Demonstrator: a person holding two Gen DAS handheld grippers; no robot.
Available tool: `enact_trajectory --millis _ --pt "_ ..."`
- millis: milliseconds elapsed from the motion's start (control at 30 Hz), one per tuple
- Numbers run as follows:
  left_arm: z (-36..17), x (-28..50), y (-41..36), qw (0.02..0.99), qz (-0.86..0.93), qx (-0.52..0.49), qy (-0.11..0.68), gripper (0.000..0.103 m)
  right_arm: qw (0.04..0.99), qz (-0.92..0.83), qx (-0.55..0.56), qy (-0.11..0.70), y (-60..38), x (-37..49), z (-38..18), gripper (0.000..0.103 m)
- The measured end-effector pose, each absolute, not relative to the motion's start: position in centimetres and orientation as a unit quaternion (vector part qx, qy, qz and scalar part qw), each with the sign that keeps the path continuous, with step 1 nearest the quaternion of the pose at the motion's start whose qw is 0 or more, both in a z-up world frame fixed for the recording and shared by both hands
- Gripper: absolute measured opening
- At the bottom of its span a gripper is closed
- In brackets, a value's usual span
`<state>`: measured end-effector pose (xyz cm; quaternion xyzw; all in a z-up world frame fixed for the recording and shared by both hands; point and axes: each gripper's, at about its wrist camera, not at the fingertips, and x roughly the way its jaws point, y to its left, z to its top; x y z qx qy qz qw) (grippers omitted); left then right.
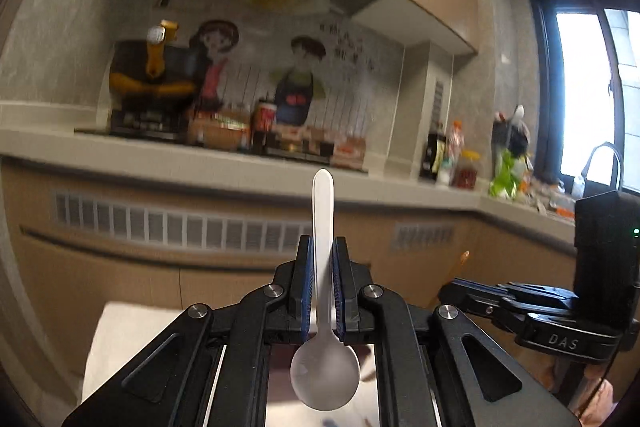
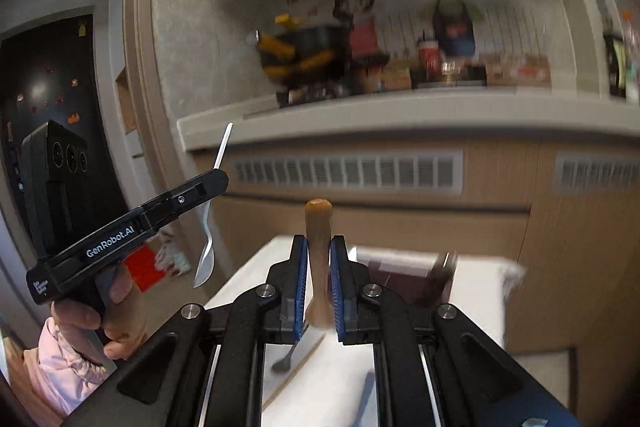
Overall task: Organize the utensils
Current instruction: 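Carry both spoons over the maroon holder and open both tools to drop them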
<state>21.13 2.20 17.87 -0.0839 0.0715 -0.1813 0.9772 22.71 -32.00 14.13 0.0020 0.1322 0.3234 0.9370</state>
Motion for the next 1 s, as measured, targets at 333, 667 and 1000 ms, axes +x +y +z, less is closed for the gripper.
enact_trajectory --millis 333,667,1000 --pt "17.2 28.0 1.8 0.980 -0.167 -0.093 0.057 0.009 0.954 0.268 -0.024 0.135 -31.7 27.9 15.2 0.010" --pt "12.6 33.4 1.0 0.975 -0.171 -0.108 0.093 0.009 0.951 0.251 -0.023 0.181 -31.7 32.4 11.6 0.010" --pt "5.9 37.9 -0.5 0.966 -0.164 -0.106 0.168 0.010 0.940 0.240 -0.028 0.239 -30.7 36.8 6.7 0.010"
